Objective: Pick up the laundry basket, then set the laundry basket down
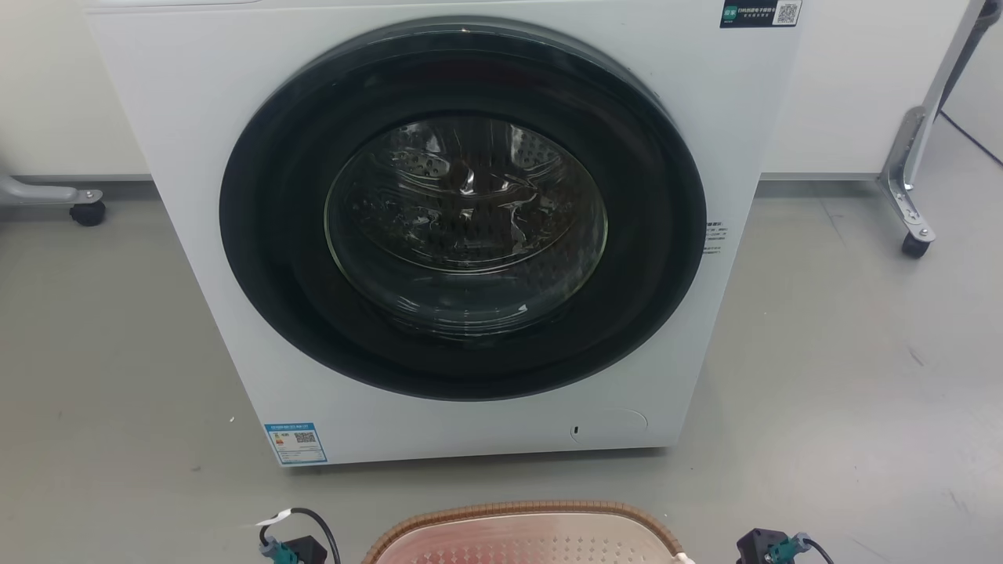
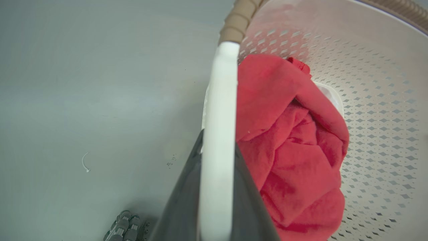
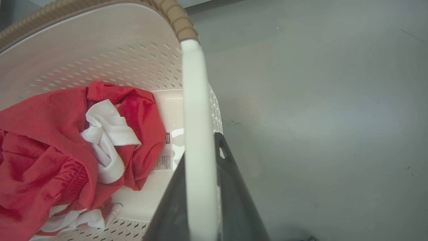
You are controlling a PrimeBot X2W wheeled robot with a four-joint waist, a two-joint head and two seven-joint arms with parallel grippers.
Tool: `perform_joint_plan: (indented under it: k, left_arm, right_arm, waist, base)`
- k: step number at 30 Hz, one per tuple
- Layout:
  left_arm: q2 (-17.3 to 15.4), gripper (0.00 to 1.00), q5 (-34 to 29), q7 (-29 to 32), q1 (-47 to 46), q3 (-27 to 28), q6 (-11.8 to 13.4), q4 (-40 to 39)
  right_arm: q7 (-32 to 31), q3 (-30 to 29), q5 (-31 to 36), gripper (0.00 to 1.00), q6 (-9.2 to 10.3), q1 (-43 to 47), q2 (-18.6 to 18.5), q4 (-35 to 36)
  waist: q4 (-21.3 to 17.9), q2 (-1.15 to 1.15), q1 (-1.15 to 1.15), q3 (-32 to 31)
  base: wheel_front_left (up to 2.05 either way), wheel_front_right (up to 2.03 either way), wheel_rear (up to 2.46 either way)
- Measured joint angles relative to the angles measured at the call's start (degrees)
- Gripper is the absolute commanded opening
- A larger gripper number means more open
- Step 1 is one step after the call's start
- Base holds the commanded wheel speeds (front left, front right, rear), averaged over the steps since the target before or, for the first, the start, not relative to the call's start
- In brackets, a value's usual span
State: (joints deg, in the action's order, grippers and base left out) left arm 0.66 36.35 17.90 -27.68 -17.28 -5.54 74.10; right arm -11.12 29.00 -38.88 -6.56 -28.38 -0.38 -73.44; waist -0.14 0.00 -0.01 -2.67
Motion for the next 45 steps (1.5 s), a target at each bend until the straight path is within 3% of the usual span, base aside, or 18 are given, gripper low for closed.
perform_joint_plan:
  k: [45]
  left_arm:
    - [0.14, 0.0, 1.47, 0.66, 0.01, -0.56, 0.51, 0.01]
  right_arm:
    - [-0.47, -0.2, -0.46, 0.0, 0.26, 0.18, -0.03, -0.22]
  waist:
    - [0.21, 0.0, 0.01, 0.03]
  base:
    - [0.0, 0.0, 0.0]
